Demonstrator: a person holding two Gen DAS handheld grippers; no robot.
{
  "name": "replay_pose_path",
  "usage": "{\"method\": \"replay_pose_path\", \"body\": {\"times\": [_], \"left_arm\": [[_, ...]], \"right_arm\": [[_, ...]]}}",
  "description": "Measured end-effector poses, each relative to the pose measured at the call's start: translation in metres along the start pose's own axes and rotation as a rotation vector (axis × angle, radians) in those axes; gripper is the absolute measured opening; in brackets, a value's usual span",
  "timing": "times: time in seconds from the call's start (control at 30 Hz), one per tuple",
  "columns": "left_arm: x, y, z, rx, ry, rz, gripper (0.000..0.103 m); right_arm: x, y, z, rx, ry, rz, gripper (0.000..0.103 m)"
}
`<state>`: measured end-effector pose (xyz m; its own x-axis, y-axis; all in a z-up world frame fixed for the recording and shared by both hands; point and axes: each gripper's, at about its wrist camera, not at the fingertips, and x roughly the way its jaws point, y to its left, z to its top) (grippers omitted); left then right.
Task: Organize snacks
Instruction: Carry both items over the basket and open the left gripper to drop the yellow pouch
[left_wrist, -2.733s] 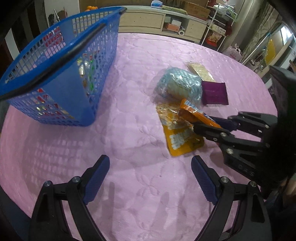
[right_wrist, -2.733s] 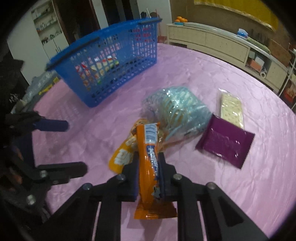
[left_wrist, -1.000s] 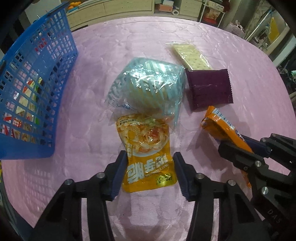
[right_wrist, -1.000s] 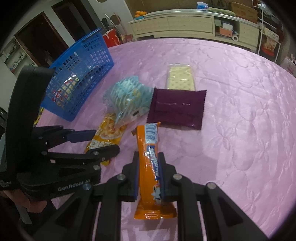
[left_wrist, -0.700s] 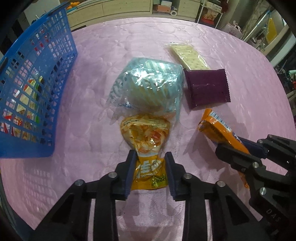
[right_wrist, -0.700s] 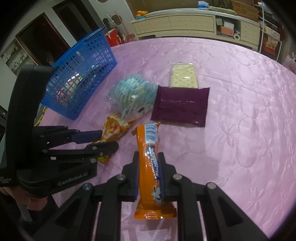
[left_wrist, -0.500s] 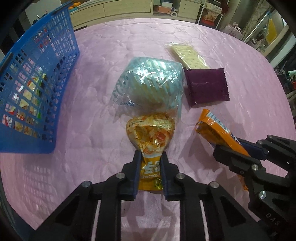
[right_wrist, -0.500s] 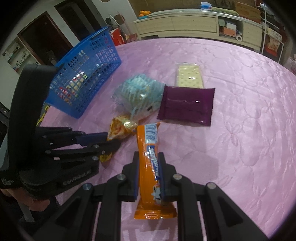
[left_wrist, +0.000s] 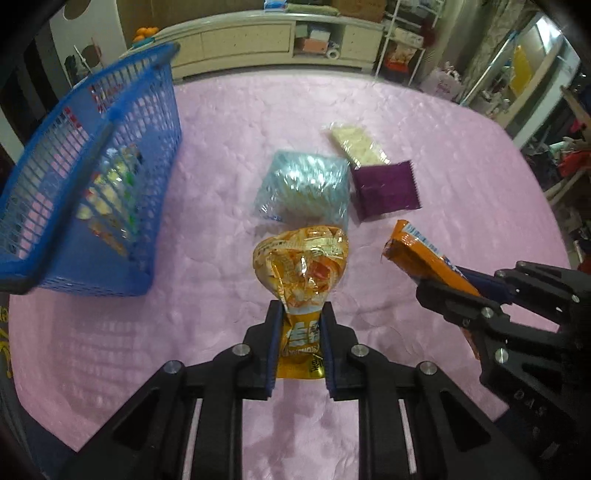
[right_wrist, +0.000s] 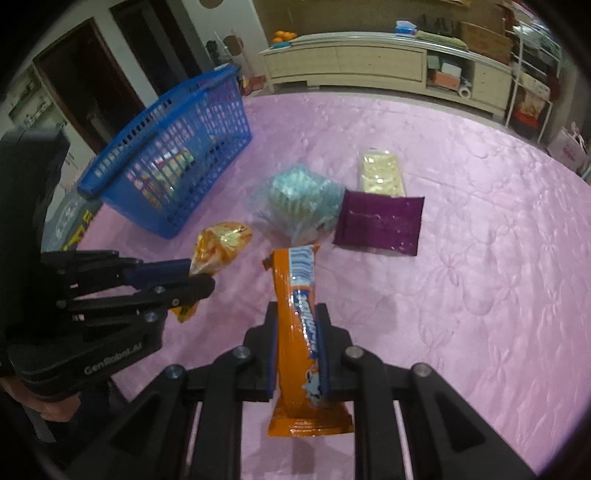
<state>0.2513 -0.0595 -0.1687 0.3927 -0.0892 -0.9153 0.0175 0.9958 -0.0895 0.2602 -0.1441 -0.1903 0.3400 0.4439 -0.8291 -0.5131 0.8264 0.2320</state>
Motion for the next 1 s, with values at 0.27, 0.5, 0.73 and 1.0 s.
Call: {"method": "replay_pose_path", "body": {"times": [0.27, 0.5, 0.73, 1.0], "left_arm": [[-0.062, 0.029, -0.008, 0.002, -0.075, -0.03, 0.018], [-0.116, 0.059, -0.009, 0.025, -0.145, -0.018, 0.018], [-0.162, 0.089, -0.007, 0.064, -0.208, -0.008, 0.018], [-0.178, 0.121, 0.014, 0.057, -0.252, 0.013, 0.018]], "right_arm": [[-0.045, 0.044, 0.022, -0.045, -0.062, -0.039, 0.022], [-0.064, 0.084, 0.035, -0.045, -0.097, -0.005, 0.022], [-0.073, 0.119, 0.059, -0.06, -0.134, 0.002, 0.021], [-0.061, 0.146, 0.09, -0.069, -0.146, 0.01, 0.021]]}}
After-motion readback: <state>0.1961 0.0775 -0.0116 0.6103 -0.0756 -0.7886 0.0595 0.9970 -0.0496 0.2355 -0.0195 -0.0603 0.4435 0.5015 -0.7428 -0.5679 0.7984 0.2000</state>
